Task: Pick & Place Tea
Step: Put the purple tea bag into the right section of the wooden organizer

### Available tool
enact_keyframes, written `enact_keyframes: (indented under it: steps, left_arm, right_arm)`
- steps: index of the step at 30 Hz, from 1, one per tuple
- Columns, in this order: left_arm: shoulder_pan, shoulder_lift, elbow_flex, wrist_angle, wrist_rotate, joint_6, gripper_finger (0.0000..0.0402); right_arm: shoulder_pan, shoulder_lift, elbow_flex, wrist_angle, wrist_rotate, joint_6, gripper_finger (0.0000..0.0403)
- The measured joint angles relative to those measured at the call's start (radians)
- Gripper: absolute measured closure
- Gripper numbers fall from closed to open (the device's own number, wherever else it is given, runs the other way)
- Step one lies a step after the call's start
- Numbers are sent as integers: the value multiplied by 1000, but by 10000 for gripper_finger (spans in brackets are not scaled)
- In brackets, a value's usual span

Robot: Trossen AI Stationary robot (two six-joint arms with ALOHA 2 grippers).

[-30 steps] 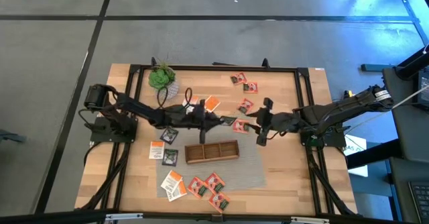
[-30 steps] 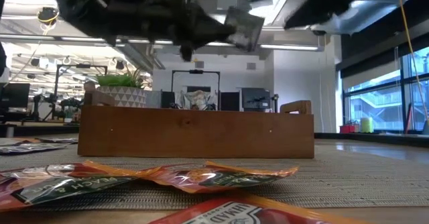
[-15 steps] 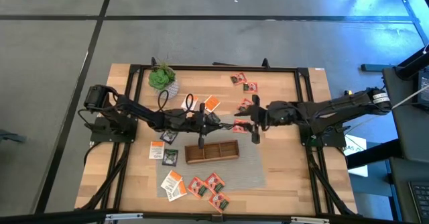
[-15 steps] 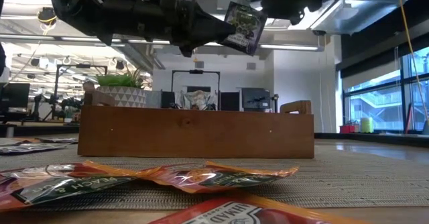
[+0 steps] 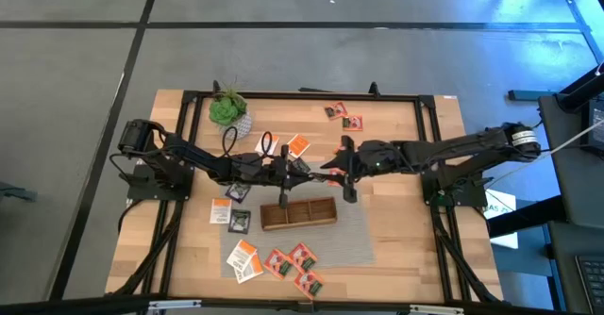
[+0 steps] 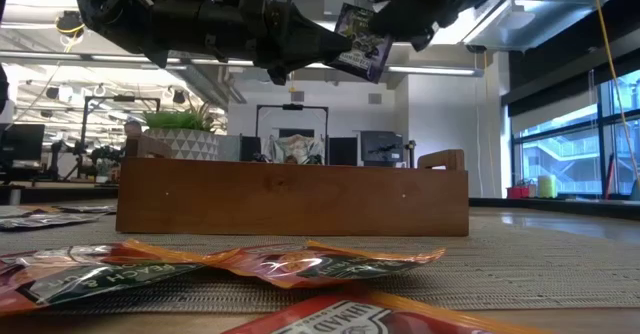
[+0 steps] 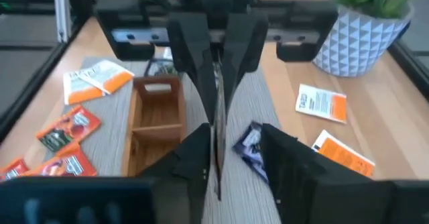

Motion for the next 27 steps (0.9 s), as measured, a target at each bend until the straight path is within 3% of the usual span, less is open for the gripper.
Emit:
enact_keyframes:
  steps: [8,16,21,27]
  left_arm:
    - [1,0,0,0,-4,0,398]
    - [1,-1,0,-3,-7,1,390]
    - [3,-4,0,-66,-18,-33,358]
    - [8,-22,0,-138,-48,38,326]
  right_arm:
    - [0,13,11,-12,-3,-5,393]
    - [1,11,12,-28,-2,1,395]
    - [0,10,12,-74,-1,27,394]
    - [4,17,12,-187,-21,85,398]
